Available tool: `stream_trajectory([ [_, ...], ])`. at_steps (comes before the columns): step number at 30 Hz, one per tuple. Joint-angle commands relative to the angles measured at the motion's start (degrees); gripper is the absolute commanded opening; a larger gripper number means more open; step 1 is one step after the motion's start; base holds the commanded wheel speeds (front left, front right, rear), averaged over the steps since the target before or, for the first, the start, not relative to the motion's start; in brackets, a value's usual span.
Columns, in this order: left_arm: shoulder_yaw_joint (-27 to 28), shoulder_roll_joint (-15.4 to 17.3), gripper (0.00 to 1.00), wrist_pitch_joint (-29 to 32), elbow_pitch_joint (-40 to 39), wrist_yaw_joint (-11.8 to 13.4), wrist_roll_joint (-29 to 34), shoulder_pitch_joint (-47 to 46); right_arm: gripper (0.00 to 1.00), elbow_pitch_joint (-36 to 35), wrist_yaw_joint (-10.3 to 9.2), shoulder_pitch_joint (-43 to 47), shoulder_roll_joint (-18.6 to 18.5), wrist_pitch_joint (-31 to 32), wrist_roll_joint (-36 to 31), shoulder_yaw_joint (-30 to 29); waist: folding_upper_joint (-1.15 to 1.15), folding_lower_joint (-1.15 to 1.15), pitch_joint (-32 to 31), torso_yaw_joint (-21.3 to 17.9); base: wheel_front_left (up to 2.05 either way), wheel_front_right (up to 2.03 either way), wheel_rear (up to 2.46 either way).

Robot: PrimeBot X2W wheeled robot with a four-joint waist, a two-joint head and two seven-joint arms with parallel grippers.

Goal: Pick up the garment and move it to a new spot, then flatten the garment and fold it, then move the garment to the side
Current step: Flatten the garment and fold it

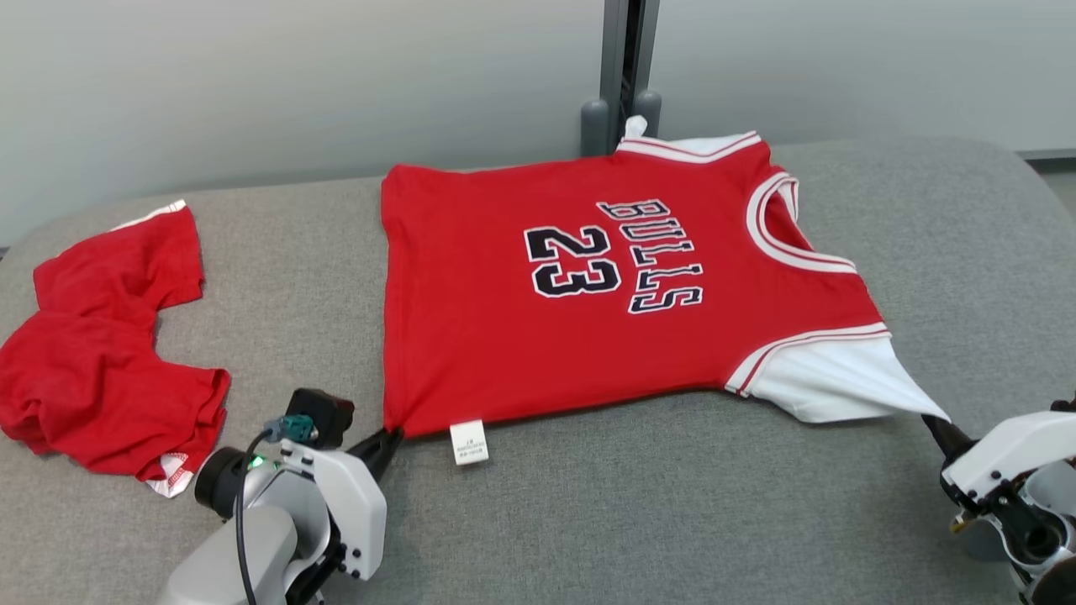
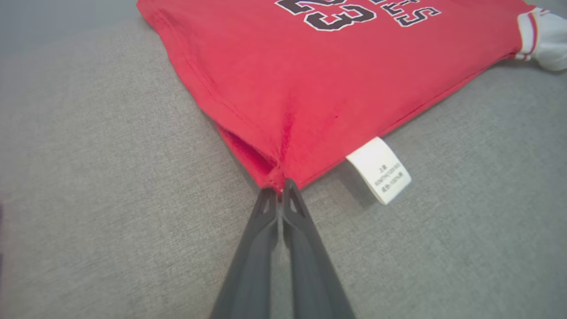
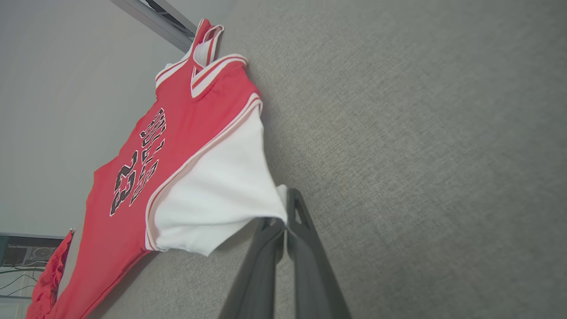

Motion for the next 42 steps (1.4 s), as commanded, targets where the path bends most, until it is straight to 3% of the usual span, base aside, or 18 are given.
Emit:
stream_trajectory([
  [1, -0.5, 1.0, 0.00, 0.3, -0.5, 0.0, -0.2, 1.2, 0.00, 0.1, 0.00, 1.2, -1.0, 0.8, 0.5, 0.2, 0.00, 0.00, -1.2, -0.2, 0.00, 0.00, 0.00],
  [8, -2.9, 3.7, 0.00, 2.4, -4.5, 0.0, -0.2, 4.2, 0.00, -0.4, -0.01, 3.8, -2.9, 6.4, 1.9, 1.1, 0.00, 0.00, -3.0, -0.5, 0.00, 0.00, 0.00],
  [22, -5.2, 11.9, 0.00, 12.6, -19.1, 0.5, -2.8, 9.4, 0.00, -10.6, -0.01, 9.6, -8.9, 19.4, 7.1, 0.3, 0.00, 0.00, -2.8, -0.2, 0.00, 0.00, 0.00],
  [33, -5.1, 18.1, 0.00, 19.8, -31.9, 3.8, -5.7, 12.8, 0.00, -15.8, 0.00, 14.9, -12.6, 31.7, 13.3, -1.8, 0.00, 0.00, -2.8, 0.2, 0.00, 0.00, 0.00],
  [42, -4.8, 23.6, 0.00, 22.1, -40.8, 6.8, -5.5, 14.8, 0.00, -23.8, 0.00, 20.4, -16.7, 36.7, 17.3, -4.0, 0.00, 0.00, -1.6, 0.2, 0.00, 0.00, 0.00],
])
